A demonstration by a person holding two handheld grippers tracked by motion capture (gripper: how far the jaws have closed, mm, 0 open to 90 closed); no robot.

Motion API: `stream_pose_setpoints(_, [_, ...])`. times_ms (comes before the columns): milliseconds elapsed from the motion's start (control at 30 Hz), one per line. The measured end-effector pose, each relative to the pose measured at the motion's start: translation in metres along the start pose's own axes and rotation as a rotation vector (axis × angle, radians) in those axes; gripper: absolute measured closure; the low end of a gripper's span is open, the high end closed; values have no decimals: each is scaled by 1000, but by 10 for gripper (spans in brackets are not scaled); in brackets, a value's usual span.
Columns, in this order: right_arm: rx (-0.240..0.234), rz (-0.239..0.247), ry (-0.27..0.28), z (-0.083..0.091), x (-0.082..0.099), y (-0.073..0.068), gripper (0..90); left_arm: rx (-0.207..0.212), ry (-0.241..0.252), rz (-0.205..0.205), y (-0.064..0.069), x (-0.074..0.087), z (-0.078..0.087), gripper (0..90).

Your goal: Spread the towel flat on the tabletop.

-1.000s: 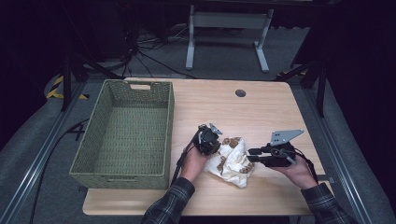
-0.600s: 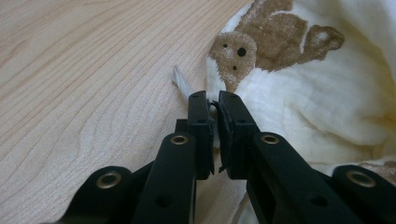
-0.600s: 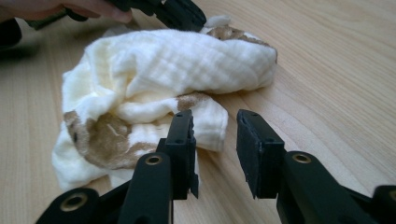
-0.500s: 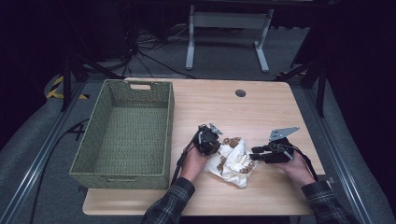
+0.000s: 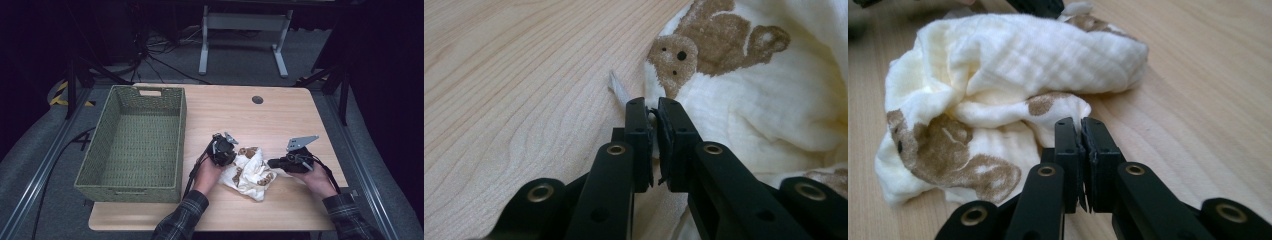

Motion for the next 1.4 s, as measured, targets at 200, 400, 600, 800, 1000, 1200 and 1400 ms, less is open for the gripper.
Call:
stream_pose_setpoints(200, [40, -22, 25, 15, 2, 9, 865, 5, -7, -5, 0, 0, 0, 839])
stream_pose_setpoints(400, [117, -65, 51, 37, 9, 28, 866, 9, -14, -10, 0, 0, 1, 839])
stream_pose_setpoints(600, [168, -130, 77, 56, 21, 48, 867, 8, -13, -10, 0, 0, 1, 840])
stream_pose_setpoints(800, [243, -185, 52, 67, 35, 68, 867, 8, -14, -12, 0, 0, 1, 840])
stream_pose_setpoints(1000, [262, -219, 47, 62, 40, 86, 862, -2, 4, -4, 1, 0, 0, 839])
stream_pose_setpoints(1200, [279, -242, 48, 61, 43, 95, 737, -2, 7, -2, 1, 0, -1, 839])
stream_pose_setpoints(1400, [244, -261, 41, 61, 49, 96, 731, 2, 2, -1, 1, 0, 0, 839])
Point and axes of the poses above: each handheld gripper's, and its own axes: z roughly backward along the jaws, x roughly out of its underside, y roughly to its right, the point moved 5 cm from there along -z, roughly forward along the jaws, and after that the axes turned 14 degrees about -y, right-handed, at the moved point
